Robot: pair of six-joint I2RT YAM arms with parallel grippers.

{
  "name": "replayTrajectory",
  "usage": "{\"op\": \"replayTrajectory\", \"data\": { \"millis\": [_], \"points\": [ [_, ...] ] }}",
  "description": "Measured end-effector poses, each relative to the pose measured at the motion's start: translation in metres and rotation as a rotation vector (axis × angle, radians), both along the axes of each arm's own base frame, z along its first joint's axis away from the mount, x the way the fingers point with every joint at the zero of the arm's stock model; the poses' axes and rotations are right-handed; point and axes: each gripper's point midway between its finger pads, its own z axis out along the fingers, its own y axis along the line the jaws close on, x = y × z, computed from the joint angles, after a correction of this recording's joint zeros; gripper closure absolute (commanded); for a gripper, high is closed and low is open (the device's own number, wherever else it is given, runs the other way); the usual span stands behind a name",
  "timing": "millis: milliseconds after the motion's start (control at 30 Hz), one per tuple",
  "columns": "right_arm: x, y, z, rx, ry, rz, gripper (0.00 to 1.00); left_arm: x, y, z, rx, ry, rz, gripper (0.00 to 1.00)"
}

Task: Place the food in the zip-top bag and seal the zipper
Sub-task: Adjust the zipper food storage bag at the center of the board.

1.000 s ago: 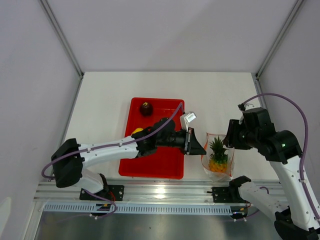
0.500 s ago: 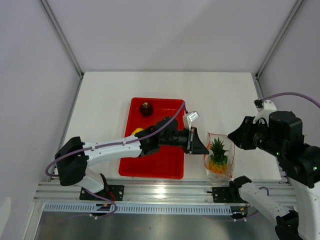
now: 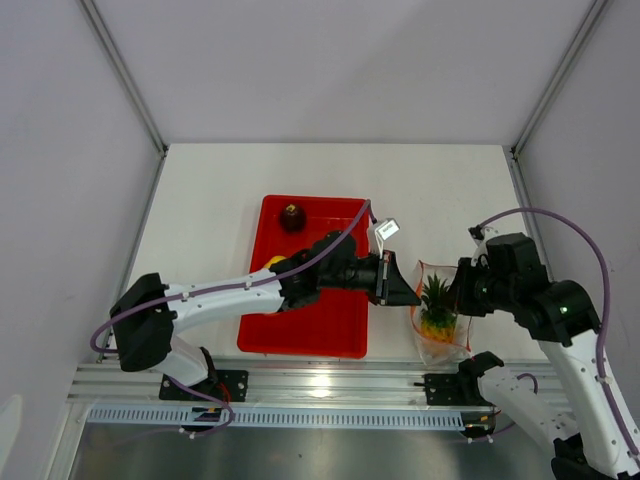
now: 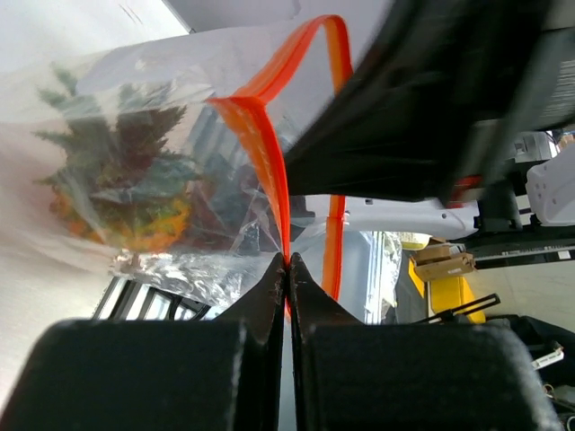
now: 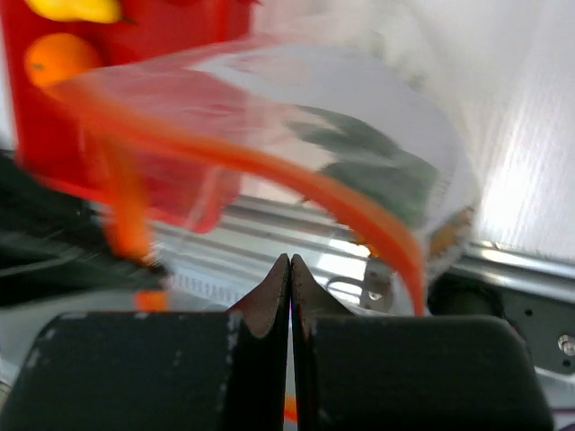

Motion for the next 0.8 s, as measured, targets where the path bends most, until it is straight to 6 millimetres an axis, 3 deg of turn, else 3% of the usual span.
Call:
{"op": "replayTrajectory", "data": {
  "millis": [133,433,667,800],
  "points": [
    [0.004,-0.008,-0.031,-0.058,0.083,-0.075,1.0,0.001,-0.001,0.003,-0.007,-0.004,0.001,0.99],
    [0.018,-0.007,-0.069,-0.108,0.135,-0.155,1.0,0.003,-0.002,0.003,-0.01,-0.007,0.009,0.99],
    [0.027,0.016,-0.115,-0.142,0.151,-0.155,1.0,0.005,-0.003,-0.002,-0.002,-0.005,0.019,0.99],
    [0.027,0.035,-0.134,-0.153,0.151,-0.142,1.0,0.007,0.001,-0.015,0.02,0.004,0.032,0.99]
  ]
}}
